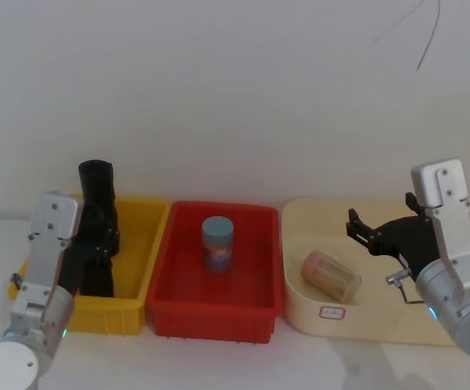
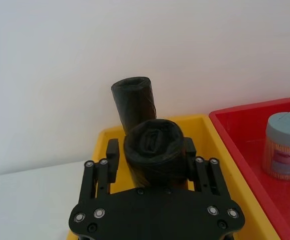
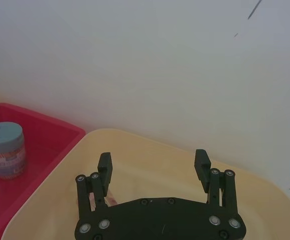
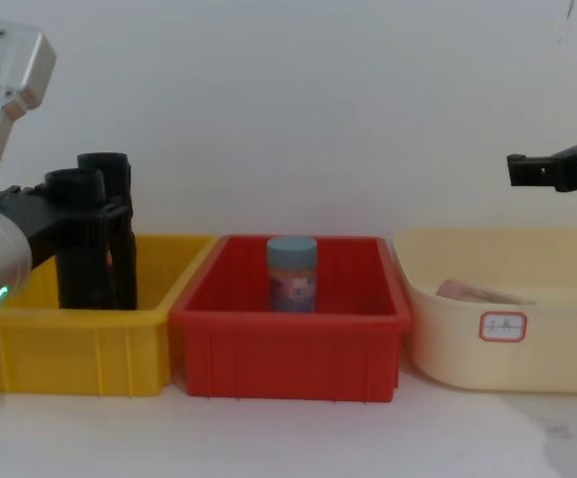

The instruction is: Pick up the garbage bag with the one hand and transfer it to the other hand.

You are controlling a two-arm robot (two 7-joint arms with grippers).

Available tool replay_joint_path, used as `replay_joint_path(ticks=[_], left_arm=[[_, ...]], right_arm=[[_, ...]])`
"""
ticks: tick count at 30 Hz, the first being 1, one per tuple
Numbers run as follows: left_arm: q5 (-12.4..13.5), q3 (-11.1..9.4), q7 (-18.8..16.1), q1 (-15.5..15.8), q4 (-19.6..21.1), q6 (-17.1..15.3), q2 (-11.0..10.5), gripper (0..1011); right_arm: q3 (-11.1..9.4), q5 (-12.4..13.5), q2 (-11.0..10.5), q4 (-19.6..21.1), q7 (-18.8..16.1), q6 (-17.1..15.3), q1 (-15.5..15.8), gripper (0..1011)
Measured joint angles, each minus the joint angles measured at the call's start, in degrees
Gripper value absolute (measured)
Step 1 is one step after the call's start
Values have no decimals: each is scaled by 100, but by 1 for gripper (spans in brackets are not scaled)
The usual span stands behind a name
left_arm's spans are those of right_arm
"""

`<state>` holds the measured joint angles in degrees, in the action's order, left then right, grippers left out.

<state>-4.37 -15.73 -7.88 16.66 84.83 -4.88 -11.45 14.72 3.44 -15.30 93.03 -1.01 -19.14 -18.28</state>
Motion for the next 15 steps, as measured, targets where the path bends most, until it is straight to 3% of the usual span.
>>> replay_joint_path(ticks=[9,15], left_arm=[[6,5,5,7,-7,-2,-5,516],[9,8,7,10,-10,-3,-5,471]], right_arm=[[0,0,0,0,0,0,0,1001],[0,0,0,0,0,0,0,1001]])
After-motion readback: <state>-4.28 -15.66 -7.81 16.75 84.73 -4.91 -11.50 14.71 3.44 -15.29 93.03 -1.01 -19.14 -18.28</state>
